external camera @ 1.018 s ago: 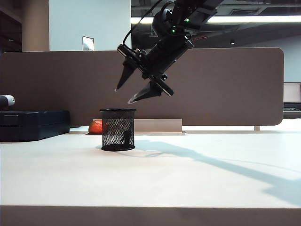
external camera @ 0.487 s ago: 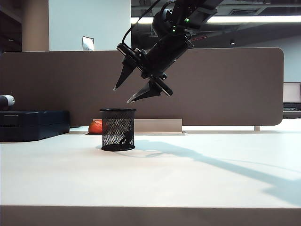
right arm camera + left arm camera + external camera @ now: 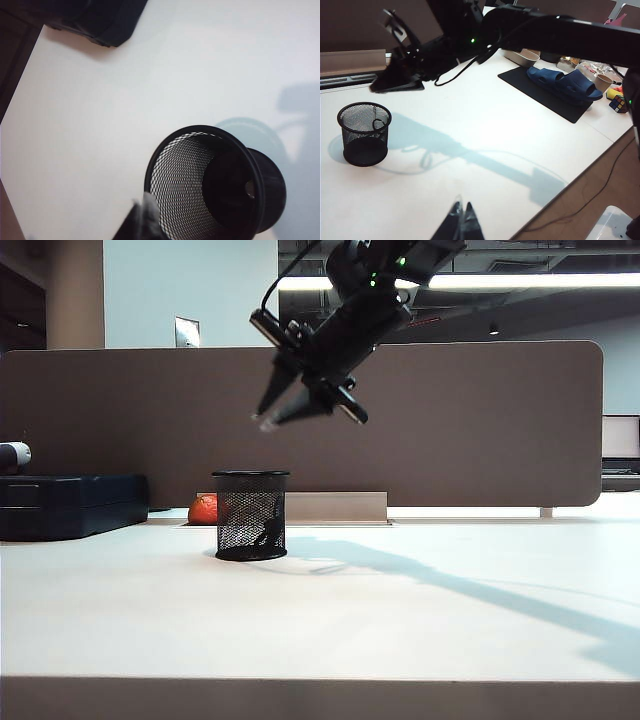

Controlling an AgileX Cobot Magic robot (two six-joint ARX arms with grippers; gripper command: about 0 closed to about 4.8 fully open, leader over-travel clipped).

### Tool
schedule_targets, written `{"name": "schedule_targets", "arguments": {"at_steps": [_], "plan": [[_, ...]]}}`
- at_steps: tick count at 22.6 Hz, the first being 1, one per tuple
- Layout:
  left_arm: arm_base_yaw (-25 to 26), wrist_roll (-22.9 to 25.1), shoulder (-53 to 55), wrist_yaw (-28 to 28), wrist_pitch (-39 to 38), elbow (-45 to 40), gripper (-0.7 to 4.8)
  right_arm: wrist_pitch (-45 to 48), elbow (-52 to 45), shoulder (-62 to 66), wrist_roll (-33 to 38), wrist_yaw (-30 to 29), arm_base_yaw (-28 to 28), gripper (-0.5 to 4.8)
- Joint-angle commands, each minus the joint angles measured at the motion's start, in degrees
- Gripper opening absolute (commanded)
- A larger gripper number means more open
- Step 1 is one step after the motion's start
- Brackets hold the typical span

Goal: Pick up a bunch of keys from the table, then put them into the black basket.

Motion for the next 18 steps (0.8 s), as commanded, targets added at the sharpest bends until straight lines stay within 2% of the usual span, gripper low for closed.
{"name": "schedule_targets", "arguments": {"at_steps": [1,7,18], "plan": [[0.2,0.3,0.0,0.2,0.3,0.3,-0.06,-1.1,0.4,-2.0,-2.8,1.4,-0.3,-0.06],[0.2,0.3,0.0,0.2,0.3,0.3,-0.06,-5.8,0.4,-4.9,-6.7,7.8,-1.4,-0.06],[0.2,0.7,0.0,-0.2,0.3,0.3,-0.06,-9.6,0.4,-14.3,-11.2,13.4,-8.2,-0.06]]}}
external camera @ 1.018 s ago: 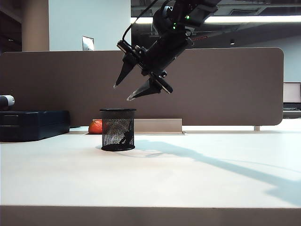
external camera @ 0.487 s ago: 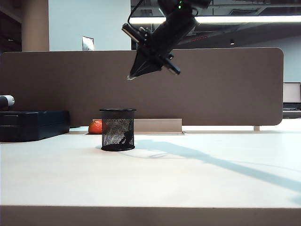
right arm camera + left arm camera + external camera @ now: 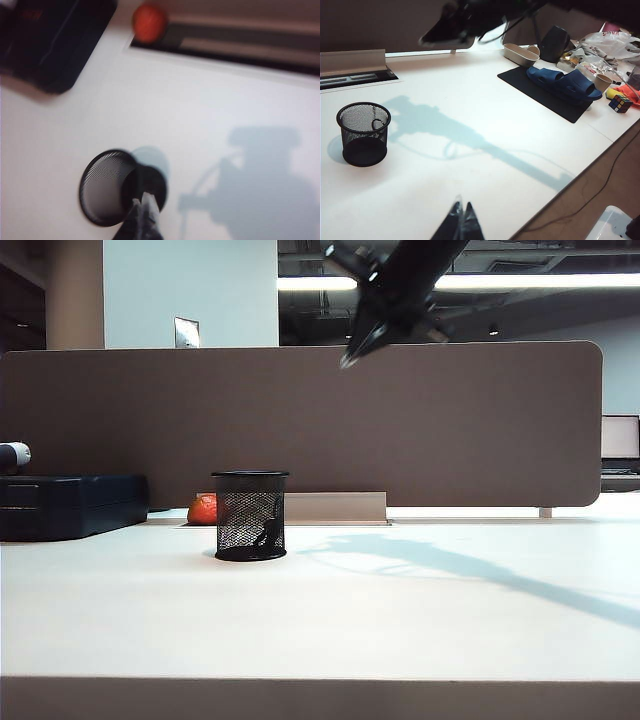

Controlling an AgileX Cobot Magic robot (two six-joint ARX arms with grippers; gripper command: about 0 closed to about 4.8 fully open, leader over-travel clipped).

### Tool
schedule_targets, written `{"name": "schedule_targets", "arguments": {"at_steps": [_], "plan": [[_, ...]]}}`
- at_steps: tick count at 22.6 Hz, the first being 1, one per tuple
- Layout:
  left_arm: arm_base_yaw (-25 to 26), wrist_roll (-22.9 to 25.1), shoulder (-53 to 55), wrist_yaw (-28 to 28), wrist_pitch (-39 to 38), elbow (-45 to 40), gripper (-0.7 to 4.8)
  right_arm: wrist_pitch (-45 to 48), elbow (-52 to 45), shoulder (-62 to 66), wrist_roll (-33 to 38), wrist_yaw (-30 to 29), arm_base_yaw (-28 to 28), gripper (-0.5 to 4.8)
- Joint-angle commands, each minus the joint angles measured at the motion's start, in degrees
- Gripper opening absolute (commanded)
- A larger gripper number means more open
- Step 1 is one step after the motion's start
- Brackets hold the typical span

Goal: Pick up a bunch of keys from the table, then put them into the black basket.

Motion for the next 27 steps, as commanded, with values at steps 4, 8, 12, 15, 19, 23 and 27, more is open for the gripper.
{"name": "schedule_targets", "arguments": {"at_steps": [4,8,12,15,19,23,27], "plan": [[0.2,1.8,0.0,-0.5,0.3,0.3,-0.06,-3.8,0.2,-6.5,-4.9,4.1,-5.8,-0.06],[0.2,2.4,0.0,-1.9,0.3,0.3,-0.06,-5.4,-1.5,-9.6,-6.6,5.5,-8.5,-0.06],[0.2,2.7,0.0,-2.8,0.3,0.3,-0.06,-2.2,-9.9,-16.2,-6.8,7.0,-11.5,-0.06],[0.2,2.9,0.0,-2.8,0.3,0.3,-0.06,0.9,-18.1,-21.9,-6.7,7.0,-12.9,-0.06],[0.2,3.3,0.0,-5.8,0.3,0.3,-0.06,6.6,-31.3,-31.1,-5.1,7.0,-14.9,-0.06],[0.2,3.9,0.0,-10.5,0.2,0.2,-0.06,11.5,-43.3,-40.8,-4.9,8.3,-16.8,-0.06],[0.2,3.9,0.0,-17.4,2.0,-1.5,-0.06,15.9,-54.2,-51.0,-4.6,8.5,-18.9,-0.06]]}}
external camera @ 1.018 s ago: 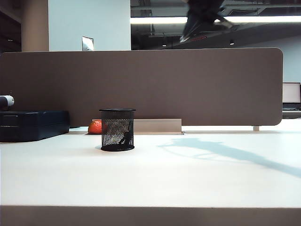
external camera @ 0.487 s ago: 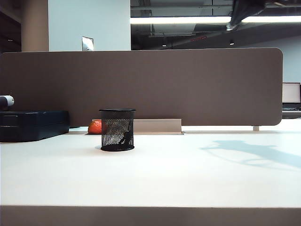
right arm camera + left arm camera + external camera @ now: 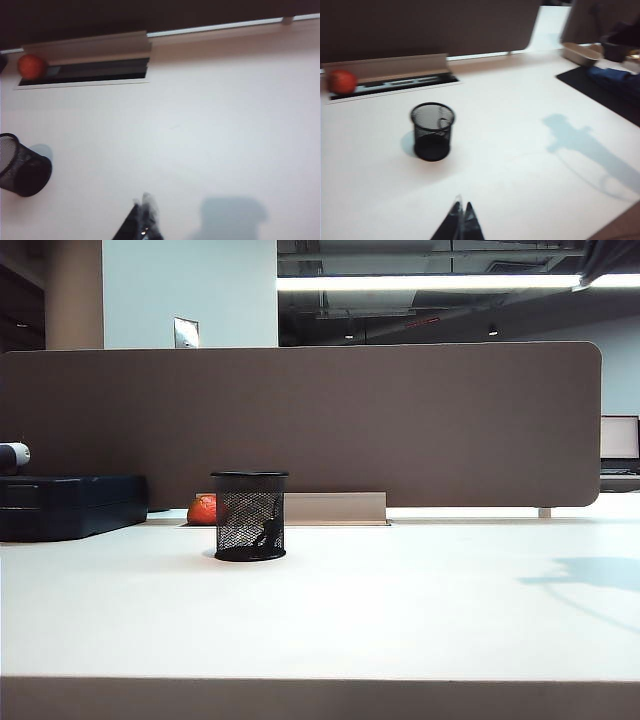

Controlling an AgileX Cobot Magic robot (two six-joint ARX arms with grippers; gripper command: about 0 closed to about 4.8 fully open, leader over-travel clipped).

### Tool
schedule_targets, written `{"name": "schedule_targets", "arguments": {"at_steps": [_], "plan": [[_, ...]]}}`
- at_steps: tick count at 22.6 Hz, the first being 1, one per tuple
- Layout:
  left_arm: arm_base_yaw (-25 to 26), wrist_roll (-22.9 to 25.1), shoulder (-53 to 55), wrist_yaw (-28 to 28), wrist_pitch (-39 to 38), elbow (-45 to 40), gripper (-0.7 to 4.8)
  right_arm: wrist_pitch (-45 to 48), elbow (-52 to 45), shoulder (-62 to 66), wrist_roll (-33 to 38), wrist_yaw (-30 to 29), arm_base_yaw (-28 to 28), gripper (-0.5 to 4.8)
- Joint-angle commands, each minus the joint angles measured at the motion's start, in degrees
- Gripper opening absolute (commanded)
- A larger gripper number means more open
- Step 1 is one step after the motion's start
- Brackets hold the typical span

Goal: Pick up a bunch of keys from the table, then put them into the black basket.

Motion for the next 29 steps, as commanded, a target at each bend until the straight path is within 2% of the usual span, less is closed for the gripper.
{"name": "schedule_targets", "arguments": {"at_steps": [1,3,7,12,15,24,29], "plan": [[0.2,0.2,-0.3,-6.0,3.4,-2.5,-0.06,4.4,-6.3,-6.5,0.3,0.5,-1.0,-0.06],[0.2,-0.2,-0.7,-6.6,8.5,-6.0,-0.06,5.7,-10.2,-10.4,0.3,0.8,-1.5,-0.06],[0.1,-0.3,-2.0,-11.8,18.8,-13.7,-0.06,10.1,-18.2,-18.4,0.3,1.9,-1.5,-0.06],[0.1,-3.7,-3.1,-19.7,30.9,-22.1,-0.05,17.9,-30.1,-27.8,0.3,2.9,-1.4,-0.06],[0.1,-3.7,-4.0,-22.4,39.6,-27.4,-0.05,20.1,-36.5,-32.1,0.7,3.0,-1.2,-0.06],[0.0,-7.0,-5.5,-25.7,50.3,-33.8,-0.05,27.1,-50.8,-44.2,1.6,4.0,-1.2,-0.06],[0.0,-6.9,-13.2,-25.7,53.5,-39.7,-0.05,29.0,-56.5,-50.1,1.5,4.3,-1.2,-0.06]]}}
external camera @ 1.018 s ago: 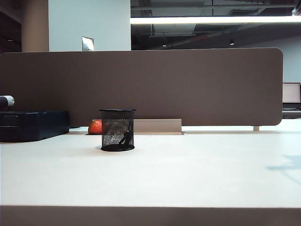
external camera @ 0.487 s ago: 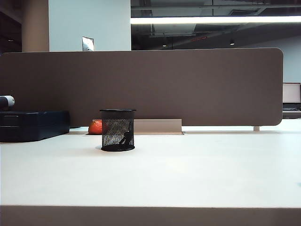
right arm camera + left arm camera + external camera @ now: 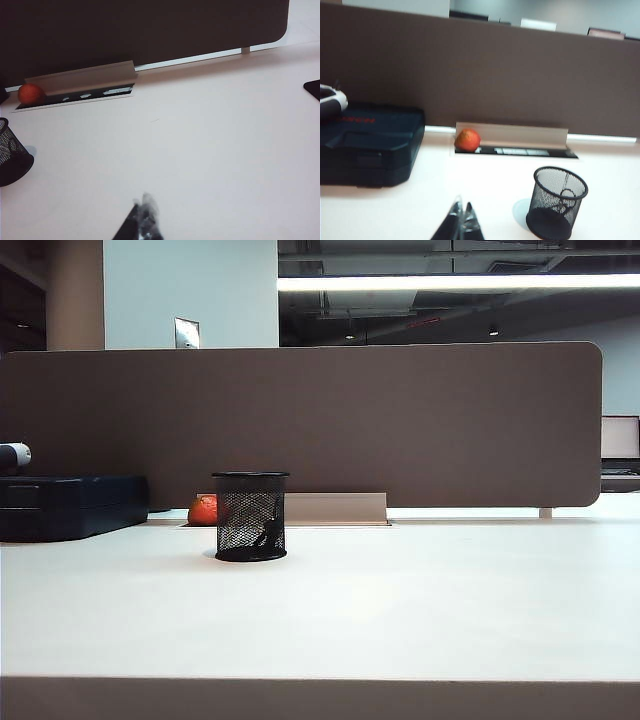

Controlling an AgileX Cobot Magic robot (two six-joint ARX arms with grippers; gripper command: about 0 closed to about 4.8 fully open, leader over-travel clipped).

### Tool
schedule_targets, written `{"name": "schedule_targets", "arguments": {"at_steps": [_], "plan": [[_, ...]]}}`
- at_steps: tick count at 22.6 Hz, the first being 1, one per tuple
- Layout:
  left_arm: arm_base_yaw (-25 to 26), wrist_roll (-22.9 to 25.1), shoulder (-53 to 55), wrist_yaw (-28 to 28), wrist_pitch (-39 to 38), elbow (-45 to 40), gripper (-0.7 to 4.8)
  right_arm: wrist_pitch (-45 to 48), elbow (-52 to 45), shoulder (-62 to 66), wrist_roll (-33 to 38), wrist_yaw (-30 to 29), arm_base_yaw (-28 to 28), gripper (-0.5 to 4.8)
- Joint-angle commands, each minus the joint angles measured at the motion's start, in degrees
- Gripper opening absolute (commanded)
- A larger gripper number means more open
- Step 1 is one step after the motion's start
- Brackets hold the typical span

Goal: Pick up a bunch of keys from the table, then put them into the black basket.

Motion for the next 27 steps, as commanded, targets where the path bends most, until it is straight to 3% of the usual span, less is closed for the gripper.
{"name": "schedule_targets", "arguments": {"at_steps": [1,7,16,27], "plan": [[0.0,-0.3,-5.2,-0.1,2.0,-3.0,-0.05,1.7,-1.6,-2.1,0.0,0.3,0.1,-0.06],[0.0,0.1,-15.3,-0.2,-1.7,-8.3,-0.05,1.8,-5.1,-4.8,0.0,0.3,0.1,-0.06],[-0.4,0.5,-15.1,-1.4,-0.6,-11.9,-0.05,2.6,-15.4,-19.6,-0.2,0.3,0.2,-0.06],[-0.3,0.3,-15.1,-1.4,-2.5,-11.9,-0.05,2.4,-16.0,-20.4,-3.6,2.4,0.0,-0.06]]}}
